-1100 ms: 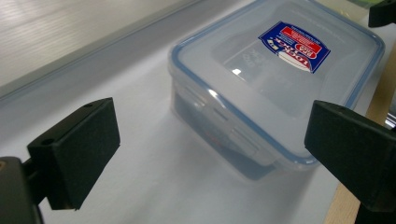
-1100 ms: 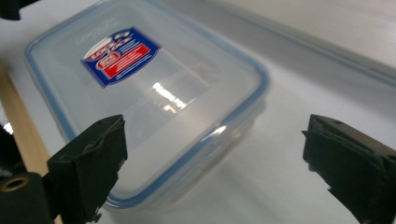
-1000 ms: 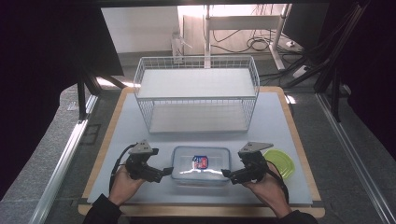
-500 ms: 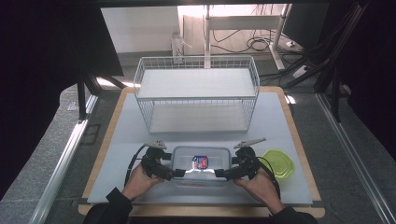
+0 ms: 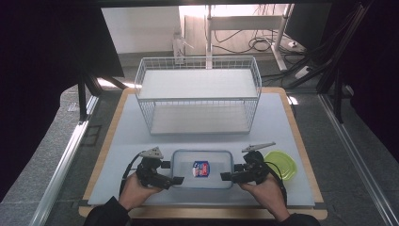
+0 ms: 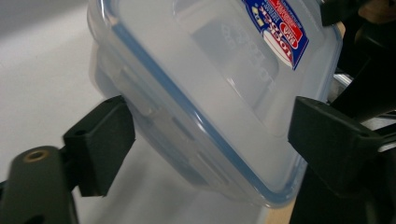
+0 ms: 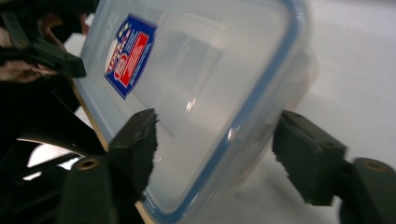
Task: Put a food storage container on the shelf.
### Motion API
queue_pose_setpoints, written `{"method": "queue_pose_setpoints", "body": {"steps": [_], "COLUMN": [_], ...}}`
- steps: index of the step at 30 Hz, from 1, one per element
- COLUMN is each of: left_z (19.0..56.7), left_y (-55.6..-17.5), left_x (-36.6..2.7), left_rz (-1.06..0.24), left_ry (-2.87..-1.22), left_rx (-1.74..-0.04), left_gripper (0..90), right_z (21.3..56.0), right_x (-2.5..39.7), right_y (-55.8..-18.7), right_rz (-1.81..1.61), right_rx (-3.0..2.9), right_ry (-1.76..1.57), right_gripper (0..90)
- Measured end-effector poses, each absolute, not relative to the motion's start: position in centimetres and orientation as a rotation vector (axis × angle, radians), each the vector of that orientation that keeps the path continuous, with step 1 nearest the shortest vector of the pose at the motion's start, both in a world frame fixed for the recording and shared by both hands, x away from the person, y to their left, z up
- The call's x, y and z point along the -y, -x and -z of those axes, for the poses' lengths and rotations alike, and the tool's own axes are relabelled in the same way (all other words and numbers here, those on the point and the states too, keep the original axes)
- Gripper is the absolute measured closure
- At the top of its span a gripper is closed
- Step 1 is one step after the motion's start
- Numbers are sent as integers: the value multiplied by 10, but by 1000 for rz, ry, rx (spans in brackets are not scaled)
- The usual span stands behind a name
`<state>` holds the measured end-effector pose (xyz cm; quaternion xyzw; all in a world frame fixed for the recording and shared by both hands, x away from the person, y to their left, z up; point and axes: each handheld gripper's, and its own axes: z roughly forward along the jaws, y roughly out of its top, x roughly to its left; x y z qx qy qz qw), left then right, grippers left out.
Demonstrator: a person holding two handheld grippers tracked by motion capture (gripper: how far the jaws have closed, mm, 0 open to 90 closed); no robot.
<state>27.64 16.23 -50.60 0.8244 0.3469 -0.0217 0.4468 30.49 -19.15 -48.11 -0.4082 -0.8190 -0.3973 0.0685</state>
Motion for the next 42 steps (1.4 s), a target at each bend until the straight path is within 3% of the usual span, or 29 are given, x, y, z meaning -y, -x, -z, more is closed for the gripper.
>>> {"method": "queue_pose_setpoints", "body": {"steps": [3,6,17,42], "left_z": [506,507,505,462], "left_y": [-273,-269,-268,-280], "left_x": [-171,-179,-181,-194], "left_rz": [79,106,82,-45], "left_ry": [-1966,-1902,-1820,-1776], "left_rx": [-893,-911,-977,-935], "left_gripper": [329,401,474,487], "right_z": [478,479,476,433], "right_x": [198,203,201,191], "right_y": [-301,-299,-293,-307], "right_rz": [1225,1258,1314,1543], "right_rx": [2439,2398,2365,2424], "right_ry": [1227,1234,1309,1219], "right_gripper": [427,478,522,541]}}
